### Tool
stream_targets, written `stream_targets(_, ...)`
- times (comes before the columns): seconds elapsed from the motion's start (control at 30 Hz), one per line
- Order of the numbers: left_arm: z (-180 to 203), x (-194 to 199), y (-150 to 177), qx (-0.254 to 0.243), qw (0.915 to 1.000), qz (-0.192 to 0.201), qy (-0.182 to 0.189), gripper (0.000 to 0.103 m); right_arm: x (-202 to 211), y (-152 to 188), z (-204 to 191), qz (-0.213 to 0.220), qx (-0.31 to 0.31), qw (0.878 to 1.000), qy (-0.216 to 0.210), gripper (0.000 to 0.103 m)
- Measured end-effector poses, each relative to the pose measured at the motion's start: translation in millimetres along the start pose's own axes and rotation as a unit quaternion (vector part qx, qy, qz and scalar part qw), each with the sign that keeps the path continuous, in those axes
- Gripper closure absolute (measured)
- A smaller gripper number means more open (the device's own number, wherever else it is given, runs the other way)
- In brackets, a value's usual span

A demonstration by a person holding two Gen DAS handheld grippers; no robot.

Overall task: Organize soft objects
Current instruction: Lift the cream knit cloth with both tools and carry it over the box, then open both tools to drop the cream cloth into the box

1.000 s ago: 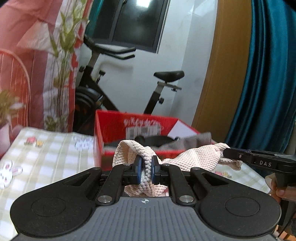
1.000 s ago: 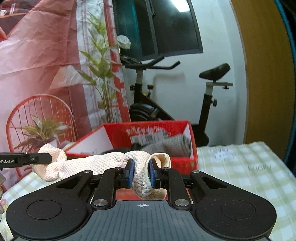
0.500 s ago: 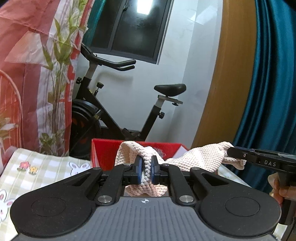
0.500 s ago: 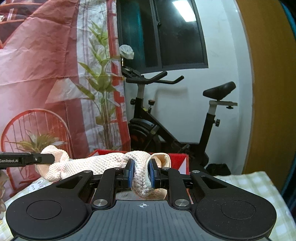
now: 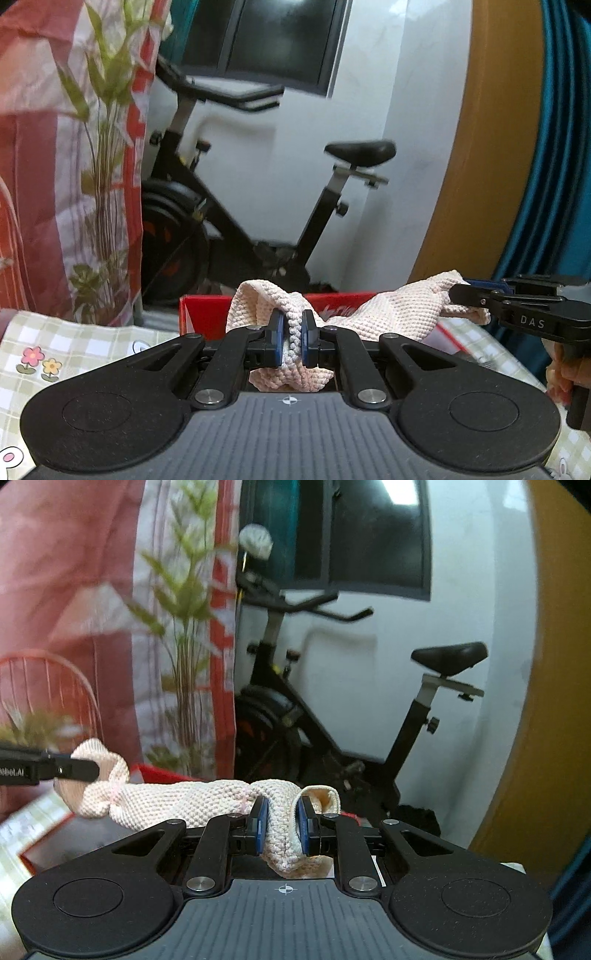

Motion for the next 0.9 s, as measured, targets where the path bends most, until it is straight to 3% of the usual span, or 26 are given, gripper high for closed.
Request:
stream_targets(0.27,-4,-45,26,-0.033,0.9952,-0.093,0.000,0.093,-53,27,-20,-0.084,0.049,0.995,-0.005,0.087)
stream_targets(0.63,-9,-55,36,-0.036,0.9920,-0.121,0.001,0.092,-75,46,-19,-0.131,0.035,0.991,-0.008,0.087)
stream_targets(0.73,-6,-53,32,-0.038,0.9930,-0.112,-0.001,0.090,-73,44,-19,-0.127,0.036,0.991,-0.002,0.077)
stream_targets(0.8,-4,-49,28,-0.039,0.9939,-0.103,0.001,0.081,-69,42,-20,-0.121,0.033,0.992,-0.001,0.071)
stream_targets(0.87,-2,-43,25,-0.038,0.9949,-0.093,0.003,0.057,-63,40,-20,-0.114,0.031,0.993,0.002,0.067)
stream_targets(0.9,-1,-41,23,-0.039,0.9954,-0.087,0.002,0.053,-60,38,-20,-0.111,0.029,0.993,0.003,0.062)
Point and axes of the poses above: each gripper's, at about its wrist camera, not at the fingertips, and x roughly against the way its jaws point, z to its right, y to its underside, the point moved 8 cm from there along -x, roughly the way its jaws point, and after that the axes turned 9 degrees about -z, right-handed, at the moved point
